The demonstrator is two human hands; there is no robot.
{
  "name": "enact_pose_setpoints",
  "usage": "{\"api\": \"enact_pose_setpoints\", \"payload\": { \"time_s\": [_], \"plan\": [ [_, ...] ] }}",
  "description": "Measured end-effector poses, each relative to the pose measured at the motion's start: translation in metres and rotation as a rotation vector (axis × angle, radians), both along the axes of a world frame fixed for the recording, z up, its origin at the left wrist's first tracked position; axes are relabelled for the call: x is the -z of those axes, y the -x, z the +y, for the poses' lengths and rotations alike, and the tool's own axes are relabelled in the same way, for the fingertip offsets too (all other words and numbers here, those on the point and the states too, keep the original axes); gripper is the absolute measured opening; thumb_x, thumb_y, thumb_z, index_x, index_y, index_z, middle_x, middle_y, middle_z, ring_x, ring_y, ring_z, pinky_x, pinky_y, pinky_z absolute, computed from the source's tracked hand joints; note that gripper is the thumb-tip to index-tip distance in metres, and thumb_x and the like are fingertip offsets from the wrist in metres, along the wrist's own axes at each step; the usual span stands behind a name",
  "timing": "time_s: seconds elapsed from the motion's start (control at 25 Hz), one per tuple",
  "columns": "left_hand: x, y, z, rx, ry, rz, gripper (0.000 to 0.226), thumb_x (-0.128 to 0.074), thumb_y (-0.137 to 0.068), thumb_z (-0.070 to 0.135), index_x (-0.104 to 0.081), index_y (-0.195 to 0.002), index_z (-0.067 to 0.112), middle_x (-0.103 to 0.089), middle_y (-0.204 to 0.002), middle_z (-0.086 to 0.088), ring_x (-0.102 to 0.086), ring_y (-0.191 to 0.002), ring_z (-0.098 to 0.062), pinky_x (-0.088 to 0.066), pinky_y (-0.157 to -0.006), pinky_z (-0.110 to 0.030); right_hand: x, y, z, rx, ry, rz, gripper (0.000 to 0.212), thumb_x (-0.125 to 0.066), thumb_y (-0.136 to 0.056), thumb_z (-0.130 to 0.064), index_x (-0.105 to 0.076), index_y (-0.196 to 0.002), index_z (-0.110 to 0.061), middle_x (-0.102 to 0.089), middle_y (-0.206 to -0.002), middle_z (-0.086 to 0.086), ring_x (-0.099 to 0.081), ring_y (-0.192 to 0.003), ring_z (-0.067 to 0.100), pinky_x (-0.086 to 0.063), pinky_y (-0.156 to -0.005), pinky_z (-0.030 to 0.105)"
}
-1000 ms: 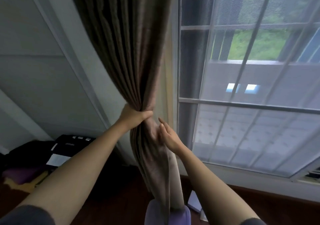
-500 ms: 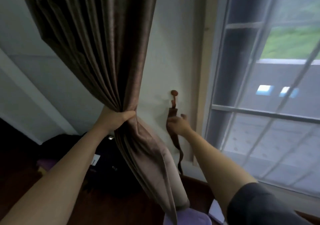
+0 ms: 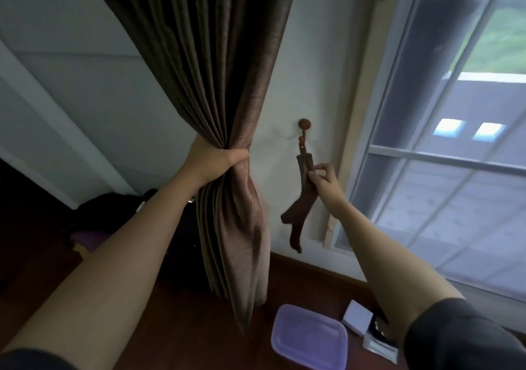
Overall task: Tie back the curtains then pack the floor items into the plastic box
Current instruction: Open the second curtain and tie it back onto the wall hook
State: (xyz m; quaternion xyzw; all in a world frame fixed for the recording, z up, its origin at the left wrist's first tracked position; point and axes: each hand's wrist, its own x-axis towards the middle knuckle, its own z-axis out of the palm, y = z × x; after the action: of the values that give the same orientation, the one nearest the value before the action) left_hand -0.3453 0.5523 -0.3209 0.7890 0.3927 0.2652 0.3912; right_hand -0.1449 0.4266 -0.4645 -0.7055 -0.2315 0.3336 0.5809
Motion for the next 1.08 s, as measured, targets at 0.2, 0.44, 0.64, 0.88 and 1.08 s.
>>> {"api": "enact_pose_setpoints", "payload": {
  "time_s": [0.2, 0.44, 0.64, 0.88, 1.08],
  "plan": [
    [0.007, -0.026, -0.019, 0.025, 0.028, 0.009, 0.067, -0.076, -0.057, 0.030, -0.058, -0.121, 0.020, -0.059, -0.116, 0.005, -0.056, -0.104, -0.011, -0.042, -0.076, -0.015, -0.018, -0.051, -0.077, -0.135, 0.435, -0.446, 0.043, -0.049, -0.091, -0.049, -0.064, -0.078, -0.012, -0.059, -0.069, 0.005, -0.056, -0.070, 0.023, -0.039, -0.061, 0.031],
    [0.020, -0.085, -0.071, 0.127, 0.079, -0.014, 0.057, -0.078, -0.061, 0.023, -0.062, -0.116, 0.019, -0.060, -0.110, 0.006, -0.056, -0.099, -0.010, -0.043, -0.082, -0.021, -0.062, -0.090, -0.149, -0.125, 0.644, -0.760, 0.054, -0.052, -0.083, -0.062, -0.053, -0.056, -0.015, -0.052, -0.054, 0.000, -0.052, -0.059, 0.020, -0.037, -0.056, 0.034],
    [0.030, -0.142, -0.120, 0.120, 0.135, -0.047, 0.058, -0.078, -0.061, 0.024, -0.061, -0.115, 0.011, -0.061, -0.107, 0.001, -0.060, -0.101, -0.016, -0.048, -0.084, -0.025, -0.078, -0.077, -0.168, -0.186, 0.548, -0.975, 0.040, -0.054, -0.085, -0.052, -0.068, -0.080, -0.016, -0.068, -0.074, 0.006, -0.061, -0.071, 0.024, -0.050, -0.065, 0.039],
    [0.028, -0.194, -0.147, 0.143, 0.071, 0.043, 0.059, -0.074, -0.071, 0.035, -0.057, -0.120, 0.007, -0.062, -0.122, -0.010, -0.058, -0.113, -0.028, -0.042, -0.080, -0.024, -0.070, -0.035, -0.173, 0.001, 0.323, -0.873, 0.019, -0.061, -0.086, -0.031, -0.074, -0.086, -0.017, -0.069, -0.080, 0.008, -0.060, -0.074, 0.023, -0.040, -0.063, 0.033],
    [0.032, -0.213, -0.141, 0.171, 0.067, 0.134, 0.058, -0.073, -0.065, 0.039, -0.060, -0.114, 0.012, -0.064, -0.117, -0.006, -0.061, -0.107, -0.025, -0.047, -0.082, -0.026, -0.045, 0.008, -0.142, 0.346, 0.008, -0.467, 0.019, -0.057, -0.088, -0.020, -0.073, -0.093, -0.011, -0.060, -0.088, -0.011, -0.056, -0.090, -0.001, -0.040, -0.081, 0.015]
  ]
}}
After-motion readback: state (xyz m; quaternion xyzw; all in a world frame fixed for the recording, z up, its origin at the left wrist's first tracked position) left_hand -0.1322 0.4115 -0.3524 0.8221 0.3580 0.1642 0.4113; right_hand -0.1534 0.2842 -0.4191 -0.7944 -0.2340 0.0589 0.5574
